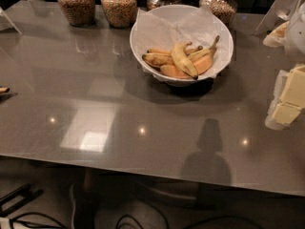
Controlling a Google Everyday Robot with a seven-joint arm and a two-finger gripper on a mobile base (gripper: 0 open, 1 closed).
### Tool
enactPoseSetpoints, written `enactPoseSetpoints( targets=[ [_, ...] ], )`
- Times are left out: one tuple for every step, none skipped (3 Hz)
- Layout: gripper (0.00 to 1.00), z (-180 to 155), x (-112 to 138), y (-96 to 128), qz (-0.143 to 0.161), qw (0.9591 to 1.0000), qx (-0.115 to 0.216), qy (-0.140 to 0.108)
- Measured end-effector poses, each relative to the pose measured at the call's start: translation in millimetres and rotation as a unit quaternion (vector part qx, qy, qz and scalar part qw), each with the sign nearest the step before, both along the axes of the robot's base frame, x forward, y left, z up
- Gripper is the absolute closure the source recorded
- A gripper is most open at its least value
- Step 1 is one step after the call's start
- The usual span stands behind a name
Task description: Pick banana from white bowl
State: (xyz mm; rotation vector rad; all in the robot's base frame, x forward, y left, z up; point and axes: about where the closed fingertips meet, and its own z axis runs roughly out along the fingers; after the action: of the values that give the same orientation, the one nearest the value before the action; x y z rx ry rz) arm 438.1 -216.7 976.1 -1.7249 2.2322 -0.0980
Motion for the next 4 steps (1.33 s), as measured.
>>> enactPoseSetpoints(
  targets=[
    [0.00, 0.0, 0.1, 0.1, 0.000, 1.0000, 0.000, 0.000],
    [0.00, -4.1, 19.8, 10.3, -0.004, 0.9990, 0.042, -0.012],
    [0.00, -14.6, 63.8, 32.8, -0.024, 0.9933, 0.111, -0.022],
    [0.00, -17.2, 110.6, 65.0, -0.069, 0.9827, 0.170, -0.024]
  ],
)
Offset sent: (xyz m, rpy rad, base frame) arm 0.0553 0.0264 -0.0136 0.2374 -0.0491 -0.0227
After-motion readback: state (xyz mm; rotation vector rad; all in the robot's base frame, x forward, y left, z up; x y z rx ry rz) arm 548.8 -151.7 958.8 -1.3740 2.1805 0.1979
